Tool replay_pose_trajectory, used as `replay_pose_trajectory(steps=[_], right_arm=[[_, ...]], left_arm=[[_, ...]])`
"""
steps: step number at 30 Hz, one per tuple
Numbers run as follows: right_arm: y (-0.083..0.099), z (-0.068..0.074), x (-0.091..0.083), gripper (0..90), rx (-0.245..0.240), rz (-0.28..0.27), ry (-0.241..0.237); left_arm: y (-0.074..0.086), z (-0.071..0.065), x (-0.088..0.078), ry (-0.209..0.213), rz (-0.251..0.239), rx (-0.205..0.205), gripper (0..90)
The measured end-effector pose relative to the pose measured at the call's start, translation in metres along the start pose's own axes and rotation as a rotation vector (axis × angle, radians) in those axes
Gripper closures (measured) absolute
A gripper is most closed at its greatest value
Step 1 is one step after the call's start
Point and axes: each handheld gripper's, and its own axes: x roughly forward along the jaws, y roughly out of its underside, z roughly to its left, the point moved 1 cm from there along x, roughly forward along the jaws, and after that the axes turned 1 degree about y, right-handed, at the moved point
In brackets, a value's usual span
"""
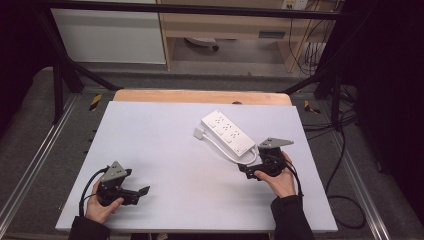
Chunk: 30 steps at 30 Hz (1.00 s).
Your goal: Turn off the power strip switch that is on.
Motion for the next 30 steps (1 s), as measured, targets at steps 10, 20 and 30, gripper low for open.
replay_pose_trajectory(steps=[10, 20, 30], right_arm=[[0.036, -0.007, -0.01, 0.7, 0.002, 0.023, -0.02], [0.064, -0.015, -0.019, 0.7, 0.007, 0.037, -0.023], [0.086, -0.023, -0.026, 0.8, 0.024, 0.047, -0.025]], left_arm=[[0.0, -0.001, 0.0, 0.003, 0.002, 0.0, 5.1], [0.0, -0.001, 0.001, 0.004, 0.005, 0.003, 5.3], [0.0, -0.002, 0.001, 0.007, 0.007, 0.007, 5.4]])
